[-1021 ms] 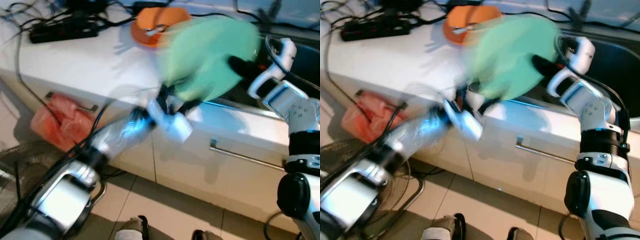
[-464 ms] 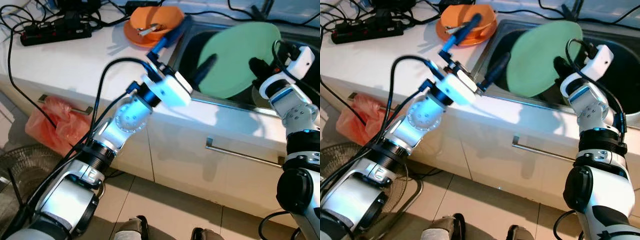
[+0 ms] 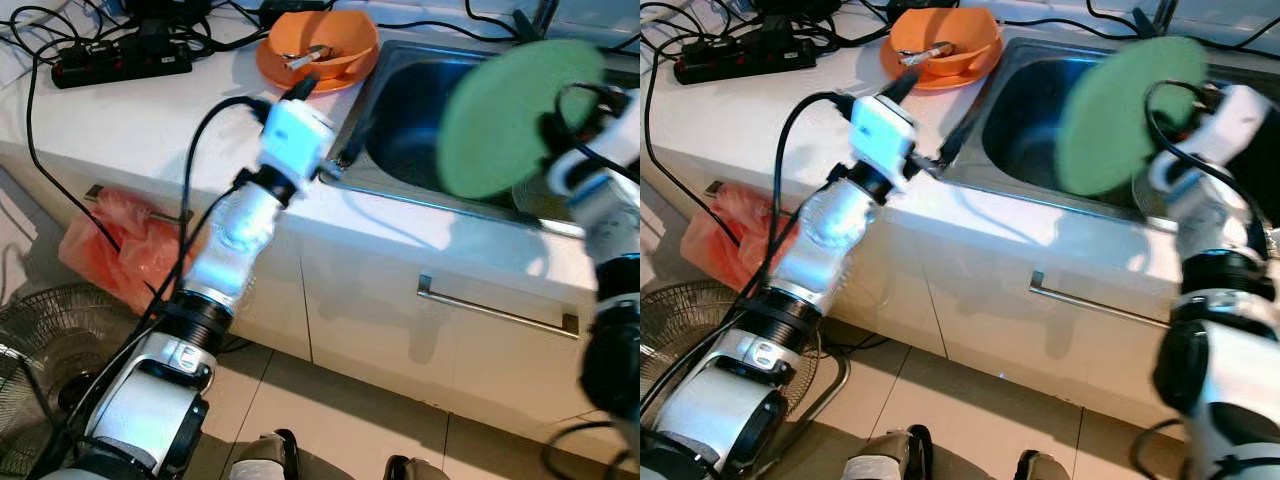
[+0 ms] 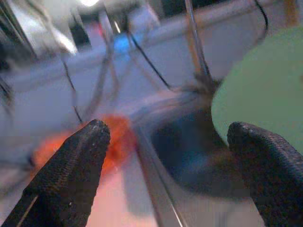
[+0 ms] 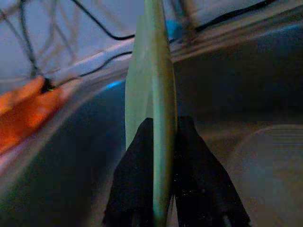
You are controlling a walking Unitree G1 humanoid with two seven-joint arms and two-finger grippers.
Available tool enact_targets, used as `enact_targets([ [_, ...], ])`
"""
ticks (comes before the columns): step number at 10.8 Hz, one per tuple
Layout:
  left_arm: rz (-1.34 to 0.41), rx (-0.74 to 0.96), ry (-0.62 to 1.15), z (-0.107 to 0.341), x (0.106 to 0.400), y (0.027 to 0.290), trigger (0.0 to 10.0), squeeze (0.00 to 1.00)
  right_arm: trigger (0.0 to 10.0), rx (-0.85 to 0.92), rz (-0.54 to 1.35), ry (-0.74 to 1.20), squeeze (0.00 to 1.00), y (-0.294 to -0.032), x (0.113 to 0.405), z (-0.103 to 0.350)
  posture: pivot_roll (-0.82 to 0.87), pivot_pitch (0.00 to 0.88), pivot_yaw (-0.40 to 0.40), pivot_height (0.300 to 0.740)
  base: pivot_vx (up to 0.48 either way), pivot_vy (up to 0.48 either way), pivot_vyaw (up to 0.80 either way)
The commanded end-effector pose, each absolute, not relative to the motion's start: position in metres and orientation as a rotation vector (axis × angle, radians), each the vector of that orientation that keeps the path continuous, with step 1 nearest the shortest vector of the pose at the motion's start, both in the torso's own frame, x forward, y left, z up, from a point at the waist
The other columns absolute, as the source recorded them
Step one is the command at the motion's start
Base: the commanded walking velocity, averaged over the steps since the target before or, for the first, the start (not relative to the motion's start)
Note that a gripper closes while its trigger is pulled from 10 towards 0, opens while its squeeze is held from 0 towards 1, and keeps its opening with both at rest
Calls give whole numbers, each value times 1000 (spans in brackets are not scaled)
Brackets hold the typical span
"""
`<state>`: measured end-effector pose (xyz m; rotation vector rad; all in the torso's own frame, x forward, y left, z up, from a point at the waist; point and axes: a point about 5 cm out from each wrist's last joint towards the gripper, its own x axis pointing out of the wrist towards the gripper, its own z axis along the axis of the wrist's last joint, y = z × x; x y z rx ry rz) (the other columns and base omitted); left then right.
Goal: Kitchen organization
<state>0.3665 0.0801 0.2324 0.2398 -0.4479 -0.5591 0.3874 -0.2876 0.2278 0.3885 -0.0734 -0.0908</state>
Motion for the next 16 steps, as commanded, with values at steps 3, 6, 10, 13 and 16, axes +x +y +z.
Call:
enact_targets([
  [3,-705,138,-151,202,369,83,10000,1000,0,272,-171,-99,0,-306,384,237,62,139,87,740,0,0,0],
  [6,-796,98,-56,195,364,78,10000,1000,8863,185,-187,-15,0,-307,383,219,72,144,93,740,0,0,0],
  [10,-941,87,-45,211,359,67,10000,1000,10000,63,-115,108,0,-294,384,197,72,151,101,740,0,0,0],
  [13,-985,129,-17,222,367,64,10000,1000,10000,36,-51,177,0,-286,383,183,71,153,99,740,0,0,0],
  [16,-988,155,-19,233,375,61,10000,1000,10000,2,-34,225,0,-284,380,170,68,155,103,740,0,0,0],
])
